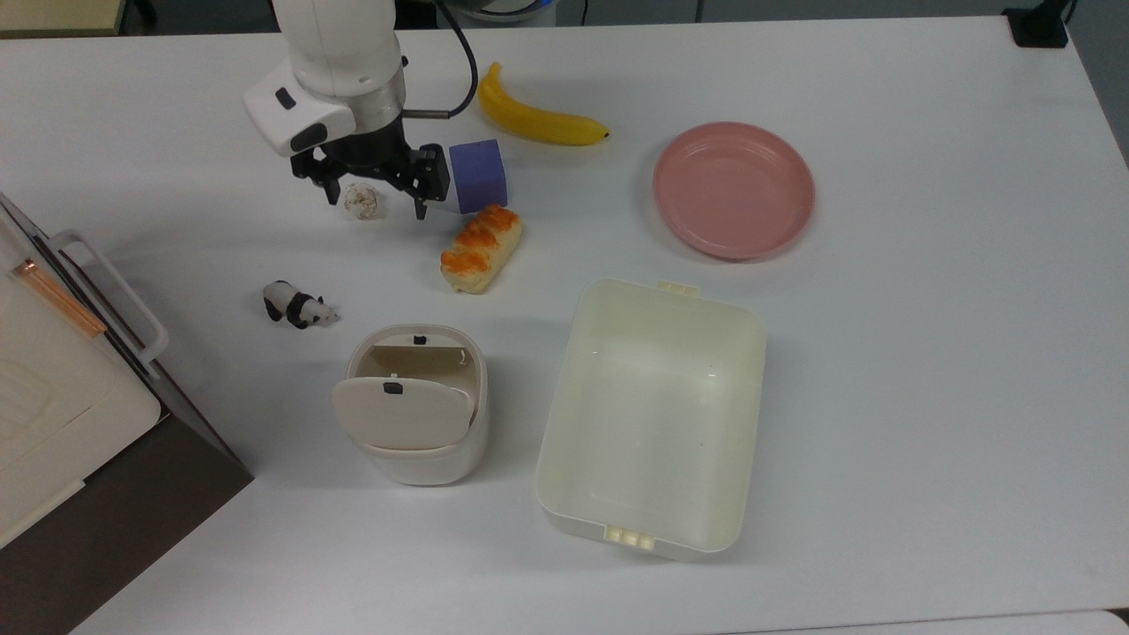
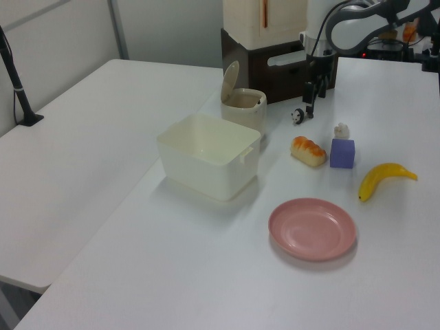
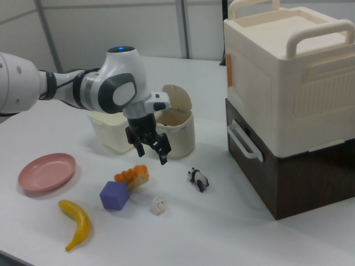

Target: Open the trash can

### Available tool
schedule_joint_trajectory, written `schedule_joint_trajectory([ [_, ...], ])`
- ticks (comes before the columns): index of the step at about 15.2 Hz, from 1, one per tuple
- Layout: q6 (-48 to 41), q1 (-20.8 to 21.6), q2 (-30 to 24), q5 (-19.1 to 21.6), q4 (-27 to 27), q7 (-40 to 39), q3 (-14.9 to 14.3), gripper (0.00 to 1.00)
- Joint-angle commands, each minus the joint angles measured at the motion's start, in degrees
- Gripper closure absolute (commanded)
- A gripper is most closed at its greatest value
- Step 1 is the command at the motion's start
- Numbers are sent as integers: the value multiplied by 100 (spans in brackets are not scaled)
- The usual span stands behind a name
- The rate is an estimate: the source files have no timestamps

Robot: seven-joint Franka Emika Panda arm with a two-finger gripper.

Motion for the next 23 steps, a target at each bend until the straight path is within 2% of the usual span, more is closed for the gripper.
schedule_joint_trajectory([
  [1, 361, 33, -544, -104, -846, -46, -19, 0],
  [5, 547, 24, -703, -121, -1226, -64, -37, 0],
  [8, 530, -11, -721, -130, -1174, -117, -55, 0],
  [12, 372, -11, -738, -60, -823, -73, -55, 0],
  [14, -82, -2, -800, -25, -455, -81, -55, 0],
  [17, -699, 6, -774, 422, 213, -108, -55, 0],
  [19, -902, 6, -747, 467, 495, -90, -55, 0],
  [23, -982, 24, -756, 485, 505, -99, -55, 0],
])
